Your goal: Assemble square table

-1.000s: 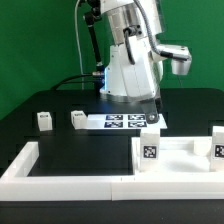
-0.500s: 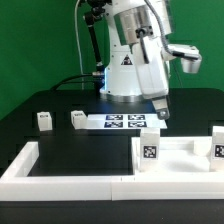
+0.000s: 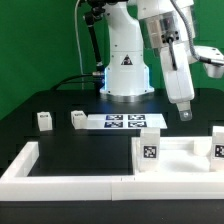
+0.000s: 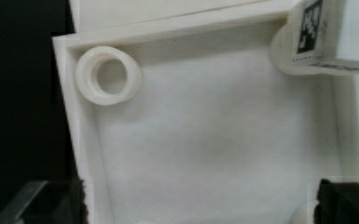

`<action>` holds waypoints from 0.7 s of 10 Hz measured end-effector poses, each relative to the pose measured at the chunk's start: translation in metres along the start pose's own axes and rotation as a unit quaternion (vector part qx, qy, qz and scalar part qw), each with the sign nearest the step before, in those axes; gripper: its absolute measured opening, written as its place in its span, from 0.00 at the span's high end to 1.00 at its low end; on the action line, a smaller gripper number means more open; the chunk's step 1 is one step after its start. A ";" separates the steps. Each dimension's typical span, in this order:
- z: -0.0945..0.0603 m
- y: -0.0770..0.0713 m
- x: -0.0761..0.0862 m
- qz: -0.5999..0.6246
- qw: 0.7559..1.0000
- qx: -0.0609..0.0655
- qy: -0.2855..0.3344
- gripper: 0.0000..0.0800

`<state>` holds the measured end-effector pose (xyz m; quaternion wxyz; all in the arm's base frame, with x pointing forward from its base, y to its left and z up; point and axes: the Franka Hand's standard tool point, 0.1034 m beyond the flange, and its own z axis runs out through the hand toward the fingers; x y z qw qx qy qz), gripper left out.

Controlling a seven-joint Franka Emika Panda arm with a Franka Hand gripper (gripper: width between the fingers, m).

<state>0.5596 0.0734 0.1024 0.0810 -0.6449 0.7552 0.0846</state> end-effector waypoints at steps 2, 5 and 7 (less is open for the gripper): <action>0.007 0.008 0.011 0.002 1.000 0.020 0.013 0.19; 0.039 0.060 0.027 -0.006 0.999 0.022 0.049 0.19; 0.071 0.061 0.029 -0.013 0.998 0.005 0.066 0.19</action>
Offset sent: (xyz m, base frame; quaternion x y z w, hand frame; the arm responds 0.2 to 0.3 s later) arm -0.0773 -0.0087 -0.0289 0.0328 0.0510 -0.0010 0.9982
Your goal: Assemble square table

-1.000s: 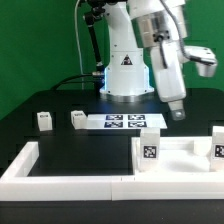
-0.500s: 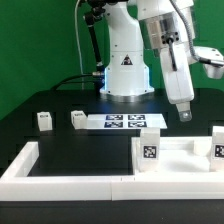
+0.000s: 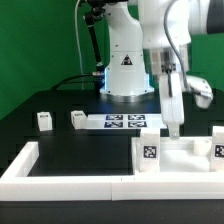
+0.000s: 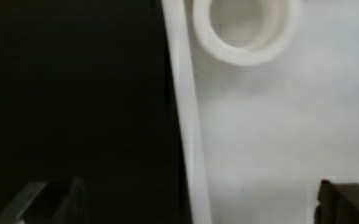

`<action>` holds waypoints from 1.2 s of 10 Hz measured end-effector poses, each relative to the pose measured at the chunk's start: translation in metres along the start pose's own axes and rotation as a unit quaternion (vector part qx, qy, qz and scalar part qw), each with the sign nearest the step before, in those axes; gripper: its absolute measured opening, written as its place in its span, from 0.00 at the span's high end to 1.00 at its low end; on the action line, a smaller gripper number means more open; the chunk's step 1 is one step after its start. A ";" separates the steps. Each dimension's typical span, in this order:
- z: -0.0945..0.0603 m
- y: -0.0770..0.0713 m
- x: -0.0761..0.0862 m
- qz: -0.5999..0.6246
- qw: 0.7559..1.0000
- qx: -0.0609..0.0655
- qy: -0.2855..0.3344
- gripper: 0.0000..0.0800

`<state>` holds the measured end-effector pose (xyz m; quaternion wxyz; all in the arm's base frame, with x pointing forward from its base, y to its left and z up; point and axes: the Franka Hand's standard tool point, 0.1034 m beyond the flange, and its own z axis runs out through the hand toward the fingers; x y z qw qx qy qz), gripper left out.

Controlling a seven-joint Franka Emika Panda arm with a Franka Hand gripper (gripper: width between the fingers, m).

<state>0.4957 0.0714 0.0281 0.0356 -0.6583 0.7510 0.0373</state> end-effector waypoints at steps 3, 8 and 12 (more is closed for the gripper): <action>0.022 -0.011 0.001 -0.002 1.000 -0.005 0.009 0.19; 0.024 -0.006 0.001 0.000 1.000 -0.009 0.008 0.51; 0.024 0.003 0.001 -0.017 1.000 -0.023 0.005 0.91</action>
Offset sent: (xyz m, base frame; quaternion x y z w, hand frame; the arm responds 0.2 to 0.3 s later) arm 0.0088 -0.0049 -0.0105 0.0492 -0.0022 0.0232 0.9985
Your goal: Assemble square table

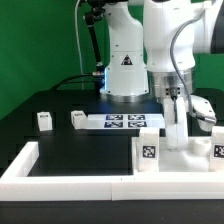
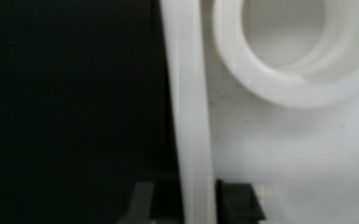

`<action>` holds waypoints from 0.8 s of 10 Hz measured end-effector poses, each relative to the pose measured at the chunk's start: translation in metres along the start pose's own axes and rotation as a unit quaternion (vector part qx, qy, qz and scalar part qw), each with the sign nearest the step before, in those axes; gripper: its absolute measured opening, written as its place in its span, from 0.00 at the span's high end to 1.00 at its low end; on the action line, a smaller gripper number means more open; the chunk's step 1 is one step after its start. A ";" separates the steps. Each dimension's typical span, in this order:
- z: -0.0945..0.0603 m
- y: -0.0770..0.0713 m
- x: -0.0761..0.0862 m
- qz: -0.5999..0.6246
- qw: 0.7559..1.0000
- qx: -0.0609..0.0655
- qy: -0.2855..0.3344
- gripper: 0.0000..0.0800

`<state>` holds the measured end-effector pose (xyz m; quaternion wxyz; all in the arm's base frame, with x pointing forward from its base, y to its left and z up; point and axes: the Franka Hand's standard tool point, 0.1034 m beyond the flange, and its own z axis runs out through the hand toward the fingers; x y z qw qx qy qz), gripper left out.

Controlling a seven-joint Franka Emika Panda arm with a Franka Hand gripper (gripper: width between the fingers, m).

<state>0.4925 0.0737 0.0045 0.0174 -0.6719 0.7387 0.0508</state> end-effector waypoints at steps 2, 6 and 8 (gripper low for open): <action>0.000 0.000 0.000 -0.005 1.000 0.000 0.000 0.91; 0.000 0.000 0.000 -0.011 1.000 0.000 0.000 0.91; -0.002 0.001 0.022 -0.062 0.998 0.024 0.009 0.91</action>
Offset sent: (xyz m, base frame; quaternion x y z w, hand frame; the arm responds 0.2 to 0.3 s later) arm 0.0000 0.0000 0.0000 0.0000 0.0000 0.0000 1.0000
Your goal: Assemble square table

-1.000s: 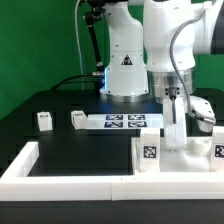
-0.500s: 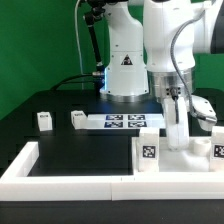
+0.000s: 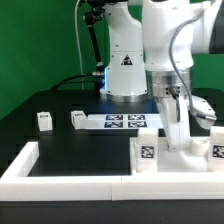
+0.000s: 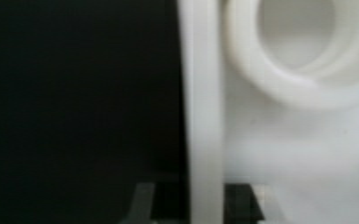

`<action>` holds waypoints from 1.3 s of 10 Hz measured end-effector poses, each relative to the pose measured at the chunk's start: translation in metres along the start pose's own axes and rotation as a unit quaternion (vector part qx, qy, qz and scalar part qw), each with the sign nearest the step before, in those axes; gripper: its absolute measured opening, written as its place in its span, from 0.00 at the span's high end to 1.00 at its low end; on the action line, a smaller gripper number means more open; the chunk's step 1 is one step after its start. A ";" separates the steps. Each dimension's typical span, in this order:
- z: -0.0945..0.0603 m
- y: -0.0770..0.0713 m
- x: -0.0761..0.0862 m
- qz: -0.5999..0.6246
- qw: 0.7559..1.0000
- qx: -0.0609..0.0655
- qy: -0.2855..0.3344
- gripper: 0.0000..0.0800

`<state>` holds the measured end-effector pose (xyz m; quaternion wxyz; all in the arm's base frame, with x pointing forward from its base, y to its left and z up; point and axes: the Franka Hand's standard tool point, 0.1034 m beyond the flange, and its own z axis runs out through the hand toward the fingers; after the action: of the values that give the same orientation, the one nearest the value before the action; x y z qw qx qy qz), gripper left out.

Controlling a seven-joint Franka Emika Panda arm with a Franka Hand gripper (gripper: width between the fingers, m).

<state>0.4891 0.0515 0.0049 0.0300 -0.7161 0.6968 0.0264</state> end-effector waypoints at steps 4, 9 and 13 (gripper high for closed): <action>-0.006 0.013 0.062 -0.093 0.996 0.015 -0.002 0.93; -0.006 0.017 0.074 -0.254 0.967 0.006 -0.010 0.93; -0.014 0.009 0.115 -0.456 0.890 0.013 -0.014 0.93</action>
Offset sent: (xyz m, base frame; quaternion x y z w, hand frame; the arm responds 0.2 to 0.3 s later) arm -0.0018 -0.0409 0.0052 0.0583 -0.0518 -0.0723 0.9943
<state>0.4829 -0.0643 0.0092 0.0576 -0.9541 0.2936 0.0112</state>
